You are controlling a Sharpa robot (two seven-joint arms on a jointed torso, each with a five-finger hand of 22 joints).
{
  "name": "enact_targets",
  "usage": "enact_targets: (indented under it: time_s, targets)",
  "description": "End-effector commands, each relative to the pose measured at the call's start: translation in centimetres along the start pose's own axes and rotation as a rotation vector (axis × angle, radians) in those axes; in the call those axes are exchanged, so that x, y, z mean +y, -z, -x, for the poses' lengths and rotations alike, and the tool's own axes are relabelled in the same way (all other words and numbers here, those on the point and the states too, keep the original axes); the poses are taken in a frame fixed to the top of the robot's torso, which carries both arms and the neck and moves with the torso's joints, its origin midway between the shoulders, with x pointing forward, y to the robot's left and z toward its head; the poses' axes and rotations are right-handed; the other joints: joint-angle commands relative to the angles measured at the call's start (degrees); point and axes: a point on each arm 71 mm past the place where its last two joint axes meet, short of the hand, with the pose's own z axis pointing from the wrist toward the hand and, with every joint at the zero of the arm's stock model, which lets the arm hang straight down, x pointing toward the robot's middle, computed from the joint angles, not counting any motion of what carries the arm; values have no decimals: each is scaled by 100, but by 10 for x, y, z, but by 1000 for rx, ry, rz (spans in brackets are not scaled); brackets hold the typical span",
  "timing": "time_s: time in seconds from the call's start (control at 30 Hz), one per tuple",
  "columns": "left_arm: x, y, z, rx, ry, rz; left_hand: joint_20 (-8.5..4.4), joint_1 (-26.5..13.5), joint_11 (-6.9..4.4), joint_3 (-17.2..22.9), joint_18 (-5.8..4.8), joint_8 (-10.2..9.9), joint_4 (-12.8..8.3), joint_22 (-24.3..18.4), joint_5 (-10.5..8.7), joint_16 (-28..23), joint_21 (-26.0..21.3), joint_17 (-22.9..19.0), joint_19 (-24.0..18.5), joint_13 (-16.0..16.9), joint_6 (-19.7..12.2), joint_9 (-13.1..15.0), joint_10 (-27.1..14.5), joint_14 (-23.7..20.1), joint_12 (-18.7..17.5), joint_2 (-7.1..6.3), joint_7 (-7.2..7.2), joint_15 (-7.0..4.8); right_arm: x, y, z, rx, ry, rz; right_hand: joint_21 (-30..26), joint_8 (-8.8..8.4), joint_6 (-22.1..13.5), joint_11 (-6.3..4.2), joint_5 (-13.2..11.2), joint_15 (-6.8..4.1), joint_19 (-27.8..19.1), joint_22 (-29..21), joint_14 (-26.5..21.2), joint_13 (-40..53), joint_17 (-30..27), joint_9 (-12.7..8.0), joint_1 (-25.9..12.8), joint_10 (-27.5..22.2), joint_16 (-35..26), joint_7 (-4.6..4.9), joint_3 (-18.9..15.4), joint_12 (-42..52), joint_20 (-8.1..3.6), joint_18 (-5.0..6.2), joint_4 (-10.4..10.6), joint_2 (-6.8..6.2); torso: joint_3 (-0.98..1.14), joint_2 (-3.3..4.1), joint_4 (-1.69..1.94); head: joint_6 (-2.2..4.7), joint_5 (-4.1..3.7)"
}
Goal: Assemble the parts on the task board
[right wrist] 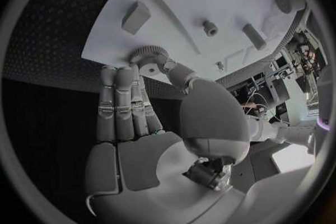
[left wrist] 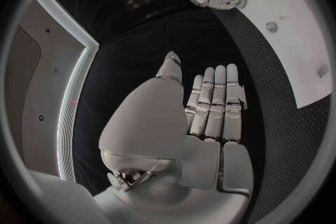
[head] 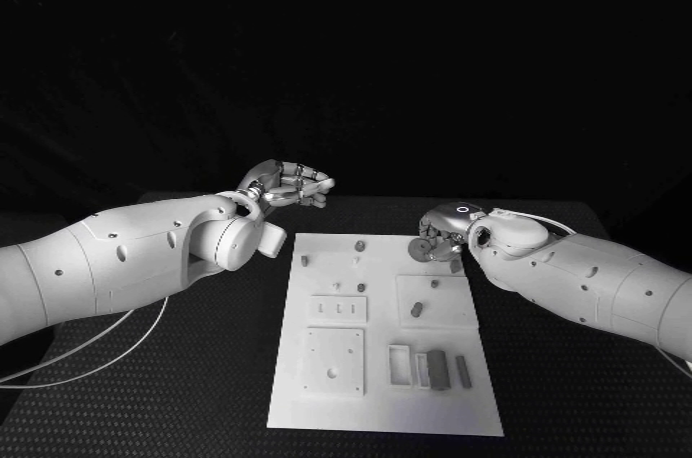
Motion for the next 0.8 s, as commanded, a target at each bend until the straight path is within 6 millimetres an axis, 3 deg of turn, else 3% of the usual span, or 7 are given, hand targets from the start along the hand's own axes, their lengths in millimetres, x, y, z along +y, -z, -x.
enact_targets:
  time_s: [0.03, 0.47, 0.53, 0.63, 0.8]
  targets:
    - [-2, 0, -2, 8, 7, -9, -10, -64, 0, -26, 52, -31, 2, 7, -17, 7, -32, -10, 17, -8, 16, -8, -48, 4, -31, 5, 16, 15, 5, 0, -9, 47, -1, 23, 21, 24, 40, -2, -2, 7, -43, 114, -50, 9, -10, -7, -35, -47, 39, -12, -9, -29, 3, 80, 25, 32, -1, 1, -1, -20, 16]
    - [-2, 0, -3, 11, 8, -7, -11, -70, 5, -25, 53, -33, 1, 7, -17, 7, -34, -11, 17, -10, 15, -11, -53, 3, -39, 8, 16, 15, 8, -2, -14, 84, -5, 33, 38, 56, 100, 3, -2, 13, -75, 115, -86, 138, -43, -7, -103, -87, 92, 29, -5, -22, 13, 80, 112, 169, -1, -9, -6, -59, 37]
    - [-2, 0, -3, 12, 8, -6, -11, -70, 6, -25, 53, -34, 1, 7, -17, 7, -34, -11, 17, -10, 15, -11, -54, 3, -40, 9, 17, 15, 9, -2, -15, 92, -4, 32, 42, 76, 140, 3, -2, 13, -83, 115, -96, 163, -50, -1, -117, -93, 101, 40, -2, -20, 14, 80, 136, 224, -1, -7, -5, -64, 40]
    - [-2, 0, -3, 13, 9, -6, -12, -69, 7, -23, 54, -34, 0, 8, -17, 8, -34, -11, 18, -11, 15, -11, -56, 3, -42, 10, 17, 14, 8, -2, -18, 108, -3, 30, 56, 138, 269, -1, -2, 10, -101, 119, -110, 223, -63, 20, -101, -104, 130, 136, -1, -13, 10, 80, 118, 308, 2, -10, -6, -77, 44]
    - [-2, 1, -4, 15, 9, -4, -12, -68, 9, -22, 54, -35, -1, 8, -17, 9, -35, -12, 18, -11, 16, -12, -58, 4, -46, 10, 17, 14, 7, -2, -22, 134, -1, 19, 82, 185, 382, -20, -1, -6, -107, 120, -115, 309, -83, 33, -79, -62, 165, 122, 13, 23, 9, 80, 81, 537, 0, -10, -4, -83, 38]
